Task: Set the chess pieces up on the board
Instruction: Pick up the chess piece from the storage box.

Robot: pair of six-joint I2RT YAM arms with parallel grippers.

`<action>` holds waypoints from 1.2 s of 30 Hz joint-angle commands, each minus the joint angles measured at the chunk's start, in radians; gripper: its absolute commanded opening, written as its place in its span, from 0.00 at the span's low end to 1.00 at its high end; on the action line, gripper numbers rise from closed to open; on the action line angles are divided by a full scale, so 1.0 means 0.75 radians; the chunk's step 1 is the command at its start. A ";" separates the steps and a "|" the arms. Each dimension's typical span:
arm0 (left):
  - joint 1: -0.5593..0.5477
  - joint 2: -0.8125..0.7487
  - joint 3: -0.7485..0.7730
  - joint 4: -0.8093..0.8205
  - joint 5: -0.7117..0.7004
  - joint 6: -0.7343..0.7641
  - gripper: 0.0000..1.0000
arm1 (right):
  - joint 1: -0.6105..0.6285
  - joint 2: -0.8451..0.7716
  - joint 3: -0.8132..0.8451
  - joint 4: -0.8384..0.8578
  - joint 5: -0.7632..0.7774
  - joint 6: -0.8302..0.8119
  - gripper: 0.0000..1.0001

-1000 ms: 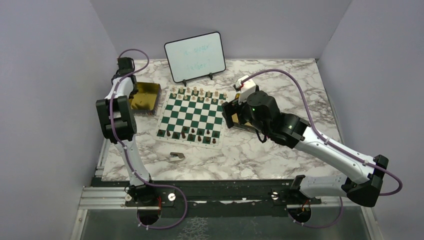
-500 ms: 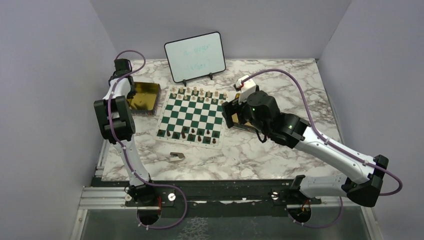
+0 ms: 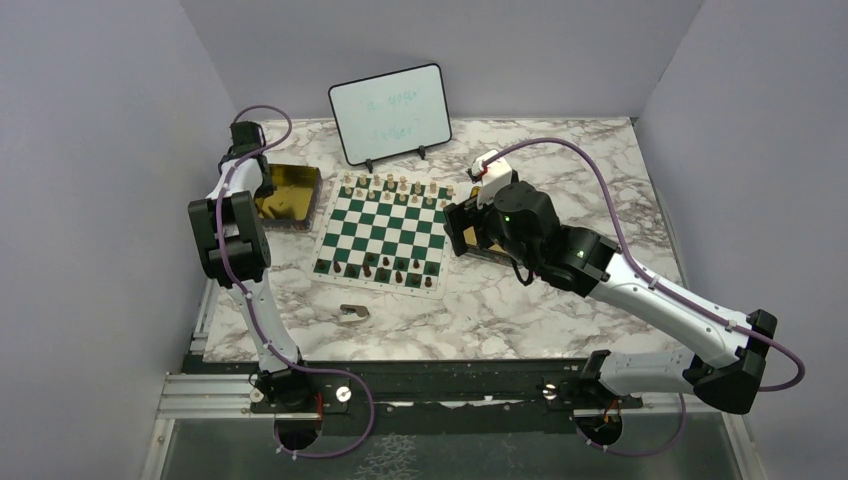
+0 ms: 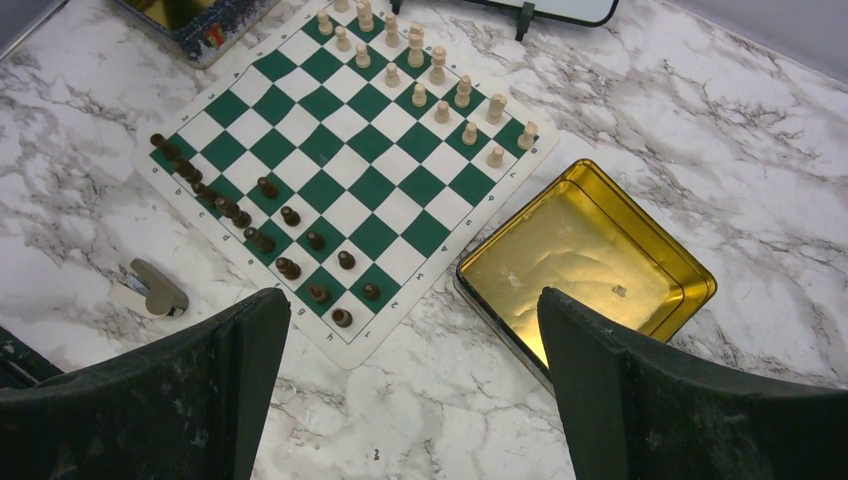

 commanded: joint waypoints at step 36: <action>-0.011 0.006 0.001 -0.007 -0.178 -0.028 0.29 | 0.004 0.008 0.017 0.053 0.012 -0.010 1.00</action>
